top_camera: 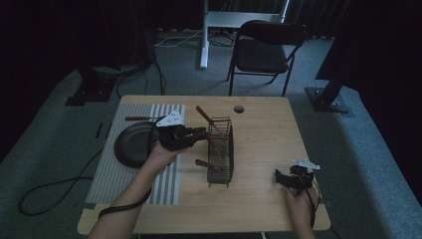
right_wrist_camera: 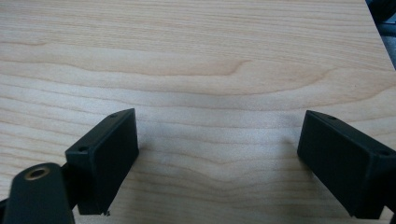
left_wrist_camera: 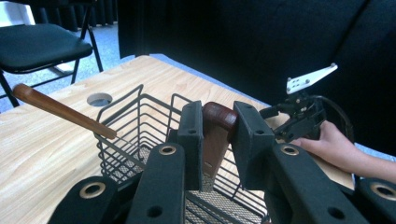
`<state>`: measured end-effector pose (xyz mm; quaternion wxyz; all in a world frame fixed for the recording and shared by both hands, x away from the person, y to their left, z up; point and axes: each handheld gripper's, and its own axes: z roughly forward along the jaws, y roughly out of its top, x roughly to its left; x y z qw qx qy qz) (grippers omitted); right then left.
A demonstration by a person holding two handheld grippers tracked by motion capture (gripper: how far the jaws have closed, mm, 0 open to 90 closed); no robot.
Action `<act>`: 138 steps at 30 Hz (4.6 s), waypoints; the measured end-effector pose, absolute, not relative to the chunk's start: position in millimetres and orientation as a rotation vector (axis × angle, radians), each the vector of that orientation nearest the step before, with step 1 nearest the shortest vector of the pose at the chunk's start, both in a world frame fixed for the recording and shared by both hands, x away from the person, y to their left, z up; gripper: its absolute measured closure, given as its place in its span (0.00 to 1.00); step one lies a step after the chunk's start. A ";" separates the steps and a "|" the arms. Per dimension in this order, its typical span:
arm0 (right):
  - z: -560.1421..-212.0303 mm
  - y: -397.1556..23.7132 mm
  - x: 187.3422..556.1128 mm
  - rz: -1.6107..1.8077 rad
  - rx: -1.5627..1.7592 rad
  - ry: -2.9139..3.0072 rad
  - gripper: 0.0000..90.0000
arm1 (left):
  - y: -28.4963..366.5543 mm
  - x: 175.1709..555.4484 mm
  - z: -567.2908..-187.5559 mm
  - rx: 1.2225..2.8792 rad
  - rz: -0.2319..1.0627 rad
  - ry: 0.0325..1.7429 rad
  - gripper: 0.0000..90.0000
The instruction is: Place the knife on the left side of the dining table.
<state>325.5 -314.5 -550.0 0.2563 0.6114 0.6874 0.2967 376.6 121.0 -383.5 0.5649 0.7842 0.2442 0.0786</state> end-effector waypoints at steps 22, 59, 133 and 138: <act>-549.9 -314.5 325.5 0.804 1.661 1.866 0.13 | 155.1 346.4 -322.8 1.757 0.242 0.476 0.84; -550.0 -314.5 325.5 0.804 1.661 1.866 0.13 | 293.1 309.9 -367.3 1.701 0.324 0.719 0.84; -549.9 -314.3 325.5 0.804 1.664 1.865 0.13 | 361.1 292.2 -539.2 1.727 0.441 1.527 0.10; -549.9 -314.3 325.5 0.804 1.664 1.865 0.13 | 352.7 283.8 -535.2 1.760 0.538 1.551 0.00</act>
